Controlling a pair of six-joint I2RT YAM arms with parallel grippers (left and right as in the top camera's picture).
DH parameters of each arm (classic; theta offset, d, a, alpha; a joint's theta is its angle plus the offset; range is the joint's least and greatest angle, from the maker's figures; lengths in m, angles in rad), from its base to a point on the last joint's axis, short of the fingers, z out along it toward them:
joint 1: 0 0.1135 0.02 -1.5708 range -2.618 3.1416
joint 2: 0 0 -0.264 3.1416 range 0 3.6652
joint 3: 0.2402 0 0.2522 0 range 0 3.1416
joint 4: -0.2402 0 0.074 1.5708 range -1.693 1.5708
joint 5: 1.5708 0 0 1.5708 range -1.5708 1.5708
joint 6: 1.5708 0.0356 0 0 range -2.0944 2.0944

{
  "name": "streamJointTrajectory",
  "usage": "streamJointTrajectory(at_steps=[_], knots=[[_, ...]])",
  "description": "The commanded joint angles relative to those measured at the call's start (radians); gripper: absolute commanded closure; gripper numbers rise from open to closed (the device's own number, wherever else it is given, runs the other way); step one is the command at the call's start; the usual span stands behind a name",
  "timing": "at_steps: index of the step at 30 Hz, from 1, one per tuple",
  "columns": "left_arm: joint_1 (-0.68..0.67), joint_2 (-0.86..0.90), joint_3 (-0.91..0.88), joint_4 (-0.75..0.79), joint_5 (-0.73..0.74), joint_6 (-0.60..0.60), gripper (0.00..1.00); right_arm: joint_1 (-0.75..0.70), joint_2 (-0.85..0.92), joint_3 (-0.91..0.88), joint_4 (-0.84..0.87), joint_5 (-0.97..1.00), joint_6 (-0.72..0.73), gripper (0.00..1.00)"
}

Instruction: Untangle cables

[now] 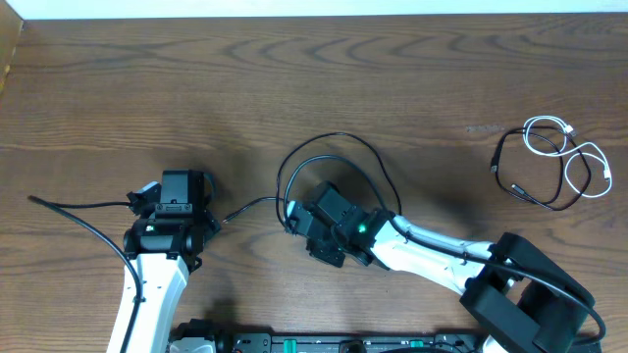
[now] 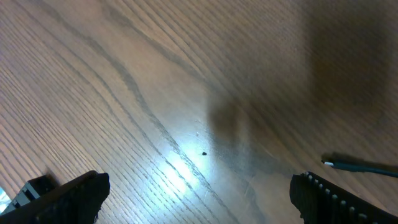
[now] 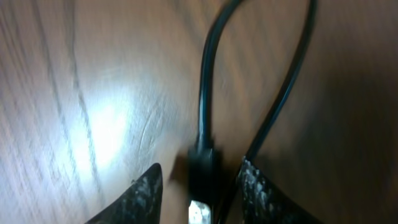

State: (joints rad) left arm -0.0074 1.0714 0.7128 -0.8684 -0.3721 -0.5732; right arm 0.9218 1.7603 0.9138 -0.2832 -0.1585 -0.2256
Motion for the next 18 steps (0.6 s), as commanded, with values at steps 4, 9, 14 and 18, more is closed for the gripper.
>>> streamJointTrajectory(at_steps=[4,9,14,18], knots=[[0.004,0.0,0.006,-0.006,-0.02,-0.008,0.02,-0.03,-0.006,0.15,-0.178,-0.038,0.098,0.57],[0.004,0.0,0.006,-0.006,-0.021,-0.008,0.02,-0.03,0.0,0.153,-0.238,-0.114,0.042,0.48],[0.004,0.0,0.006,-0.006,-0.02,-0.008,0.02,-0.03,0.045,0.152,-0.218,-0.06,0.034,0.38],[0.004,0.0,0.006,-0.006,-0.02,-0.008,0.02,-0.031,0.085,0.152,-0.135,0.057,0.034,0.01]])
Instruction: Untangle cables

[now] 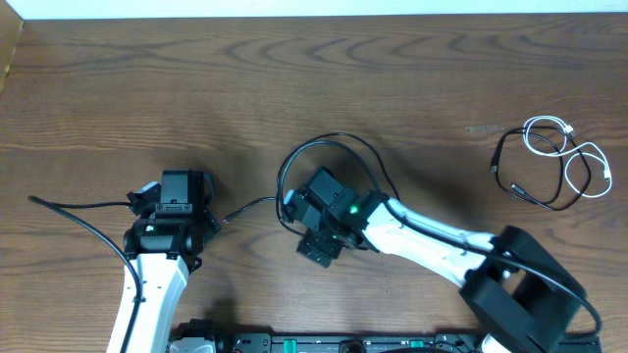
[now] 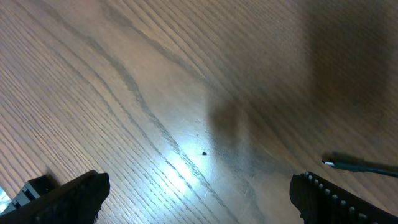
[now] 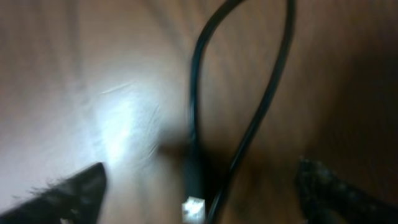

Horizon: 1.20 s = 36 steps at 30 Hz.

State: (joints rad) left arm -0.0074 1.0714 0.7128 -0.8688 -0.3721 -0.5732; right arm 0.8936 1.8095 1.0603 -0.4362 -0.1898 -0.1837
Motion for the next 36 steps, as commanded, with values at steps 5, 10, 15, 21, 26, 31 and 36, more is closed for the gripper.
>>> streamJointTrajectory(at_steps=[5,10,15,21,26,31,36], knots=[[0.004,0.0,0.006,-0.005,-0.021,-0.008,0.02,-0.002,0.037,0.006,0.043,0.093,-0.008,0.01],[0.004,0.0,0.006,-0.005,-0.02,-0.008,0.02,-0.002,0.037,0.005,0.042,0.093,-0.008,0.4],[0.004,0.0,0.006,-0.005,-0.02,-0.008,0.02,-0.002,0.039,0.005,0.032,0.093,0.028,0.91],[0.004,0.0,0.006,-0.005,-0.021,-0.008,0.02,0.003,0.039,0.003,0.022,0.093,0.039,0.58],[0.004,0.0,0.006,-0.005,-0.02,-0.008,0.02,0.005,0.042,0.003,0.021,0.056,0.059,0.37],[0.004,0.0,0.006,-0.005,-0.021,-0.008,0.02,0.005,0.043,0.003,-0.008,-0.01,0.06,0.29],[0.004,0.0,0.006,-0.005,-0.02,-0.008,0.02,0.004,0.043,0.003,-0.036,-0.034,0.108,0.2]])
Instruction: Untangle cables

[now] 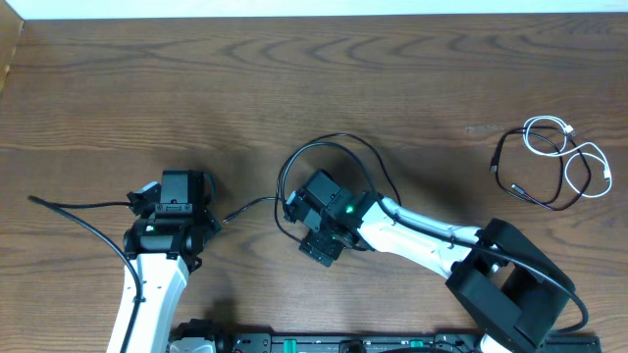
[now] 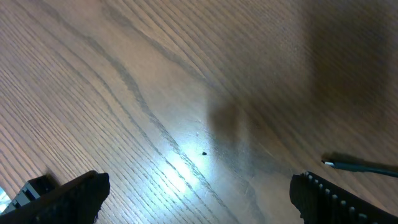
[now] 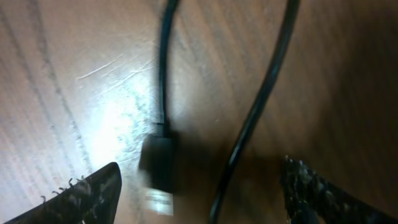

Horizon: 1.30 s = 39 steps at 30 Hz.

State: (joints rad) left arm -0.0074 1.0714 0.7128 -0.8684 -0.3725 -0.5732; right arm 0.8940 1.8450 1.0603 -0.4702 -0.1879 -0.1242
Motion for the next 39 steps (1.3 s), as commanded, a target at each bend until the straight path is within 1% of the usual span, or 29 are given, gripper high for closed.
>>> streamJointTrajectory(at_steps=[1,3,6,9,12,15,20,23,24,26,27,28,29,39], knots=[[0.004,0.0,0.006,-0.006,-0.02,-0.008,0.02,0.003,0.008,0.003,0.002,-0.035,0.08,0.18],[0.004,0.0,0.006,-0.006,-0.02,-0.008,0.02,0.004,0.008,0.003,0.008,-0.036,0.137,0.16],[0.004,0.0,0.006,-0.006,-0.02,-0.008,0.02,0.013,0.008,0.003,0.002,-0.04,0.202,0.18],[0.004,0.0,0.006,-0.006,-0.02,-0.008,0.02,0.039,0.008,0.003,-0.009,-0.014,0.207,0.27],[0.004,0.0,0.006,-0.006,-0.02,-0.008,0.02,0.061,0.012,0.003,-0.01,0.046,0.228,0.32],[0.004,0.0,0.006,-0.006,-0.02,-0.008,0.02,0.097,0.026,0.003,-0.014,0.124,0.262,0.34],[0.004,0.0,0.006,-0.006,-0.02,-0.008,0.02,0.14,0.043,0.004,-0.012,0.18,0.267,0.44],[0.004,0.0,0.006,-0.006,-0.02,-0.008,0.02,0.142,0.043,0.004,-0.01,0.186,0.276,0.51],[0.004,0.0,0.006,-0.006,-0.02,-0.008,0.02,0.14,0.043,0.004,-0.01,0.186,0.282,0.57],[0.004,0.0,0.006,-0.006,-0.02,-0.008,0.02,0.137,0.043,0.004,-0.009,0.185,0.285,0.8],[0.004,0.0,0.006,-0.006,-0.02,-0.008,0.02,0.135,0.043,0.004,-0.009,0.185,0.285,0.9],[0.004,0.0,0.006,-0.006,-0.02,-0.008,0.02,0.134,0.043,0.004,-0.009,0.185,0.285,0.97],[0.004,0.0,0.006,-0.006,-0.02,-0.008,0.02,0.134,0.043,0.004,-0.009,0.185,0.285,0.99],[0.004,0.0,0.006,-0.006,-0.02,-0.008,0.02,0.13,0.042,0.021,-0.002,0.186,0.284,0.99]])
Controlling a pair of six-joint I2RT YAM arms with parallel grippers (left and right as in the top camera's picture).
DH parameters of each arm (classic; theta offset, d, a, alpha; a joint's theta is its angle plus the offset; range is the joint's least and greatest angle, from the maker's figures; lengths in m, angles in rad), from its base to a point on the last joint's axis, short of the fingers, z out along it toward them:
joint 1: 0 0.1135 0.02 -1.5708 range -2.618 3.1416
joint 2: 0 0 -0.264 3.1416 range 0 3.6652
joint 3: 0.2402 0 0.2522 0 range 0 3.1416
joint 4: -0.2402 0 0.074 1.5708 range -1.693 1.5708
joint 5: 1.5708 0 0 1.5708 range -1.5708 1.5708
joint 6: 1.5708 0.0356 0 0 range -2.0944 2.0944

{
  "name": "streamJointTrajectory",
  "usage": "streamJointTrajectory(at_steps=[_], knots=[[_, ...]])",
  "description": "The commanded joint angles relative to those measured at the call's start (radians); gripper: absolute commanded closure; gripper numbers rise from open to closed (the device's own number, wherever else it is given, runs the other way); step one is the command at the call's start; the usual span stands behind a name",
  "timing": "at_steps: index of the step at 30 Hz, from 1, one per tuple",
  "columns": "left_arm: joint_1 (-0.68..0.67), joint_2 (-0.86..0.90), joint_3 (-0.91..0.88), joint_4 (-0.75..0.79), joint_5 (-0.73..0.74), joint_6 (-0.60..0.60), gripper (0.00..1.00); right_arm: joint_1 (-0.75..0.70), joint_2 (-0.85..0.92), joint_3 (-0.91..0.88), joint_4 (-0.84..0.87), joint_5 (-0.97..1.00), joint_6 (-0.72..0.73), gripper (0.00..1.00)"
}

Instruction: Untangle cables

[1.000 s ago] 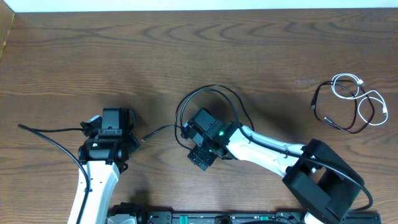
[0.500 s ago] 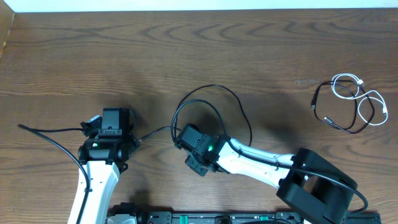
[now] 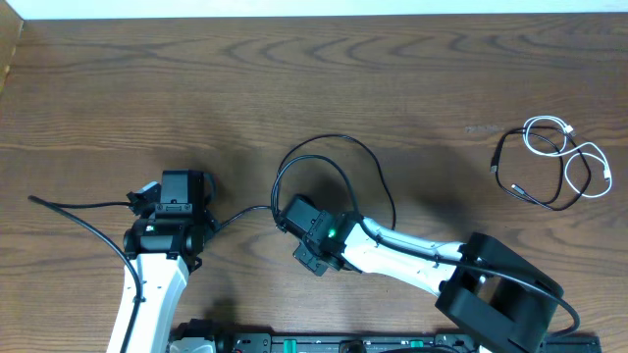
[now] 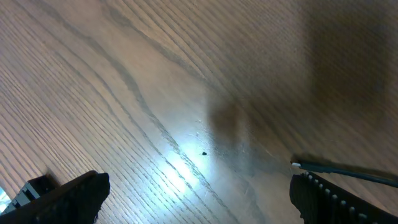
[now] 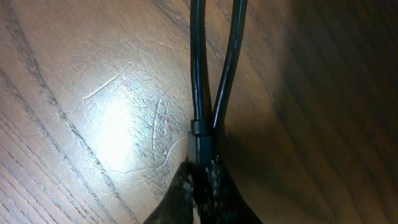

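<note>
A black cable [image 3: 339, 140] lies looped at mid table. Its thin tail [image 3: 245, 209] trails left toward my left arm. My right gripper [image 3: 292, 216] sits at the loop's left base. In the right wrist view the right gripper [image 5: 200, 182] is shut on the cable's black plug [image 5: 200, 144], with two strands running up side by side from it. My left gripper [image 4: 199, 199] hangs open over bare wood, and the tail's tip [image 4: 296, 165] lies just beyond its right finger [image 4: 342, 198]. A second tangle of black and white cables [image 3: 551, 162] rests at the far right.
Another black cable [image 3: 74, 214] curves across the table at the far left, beside my left arm [image 3: 157, 255]. The table's light far edge [image 3: 314, 8] runs along the top. My right arm [image 3: 422, 255] stretches across the near middle.
My right gripper was wide open around the plug and is now shut on it, a little farther left. The loop and the tail's tip have shifted left. The left arm is unmoved.
My right gripper first stood close around the plug with its jaws narrowly apart. It was then wide open above the plug, and stayed wide with the plug lying off to the left. Now it grips the plug, and the cable has slid slightly left.
</note>
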State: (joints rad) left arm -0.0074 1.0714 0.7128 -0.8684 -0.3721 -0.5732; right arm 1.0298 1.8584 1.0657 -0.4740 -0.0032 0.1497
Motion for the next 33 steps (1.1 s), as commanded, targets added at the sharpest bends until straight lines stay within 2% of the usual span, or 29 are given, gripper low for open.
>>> streamJointTrajectory(at_steps=[1,8,17,18,20,21,26,30,33], knots=[[0.004,0.0,0.006,-0.006,-0.02,-0.008,0.02,-0.008,0.027,0.031,0.002,0.001,0.01,0.99],[0.004,0.0,0.006,-0.006,-0.021,-0.008,0.02,-0.011,0.017,0.141,-0.093,0.01,-0.041,0.99],[0.004,0.0,0.006,-0.006,-0.021,-0.008,0.02,-0.012,0.034,0.131,-0.11,0.043,-0.043,0.99],[0.004,0.0,0.006,-0.006,-0.021,-0.008,0.02,-0.012,0.038,0.131,-0.11,0.042,-0.042,0.9],[0.004,0.0,0.006,-0.006,-0.021,-0.008,0.02,-0.012,0.046,0.131,-0.109,0.046,-0.042,0.67],[0.004,0.0,0.006,-0.006,-0.021,-0.008,0.02,-0.012,0.052,0.131,-0.105,0.047,-0.043,0.64],[0.004,0.0,0.006,-0.006,-0.02,-0.008,0.02,-0.012,0.075,0.131,-0.079,0.051,-0.042,0.34],[0.004,0.0,0.006,-0.006,-0.021,-0.008,0.02,-0.015,0.107,0.131,-0.051,0.057,-0.042,0.28],[0.004,0.0,0.006,-0.006,-0.021,-0.008,0.02,-0.014,0.134,0.131,-0.046,0.056,-0.042,0.33]])
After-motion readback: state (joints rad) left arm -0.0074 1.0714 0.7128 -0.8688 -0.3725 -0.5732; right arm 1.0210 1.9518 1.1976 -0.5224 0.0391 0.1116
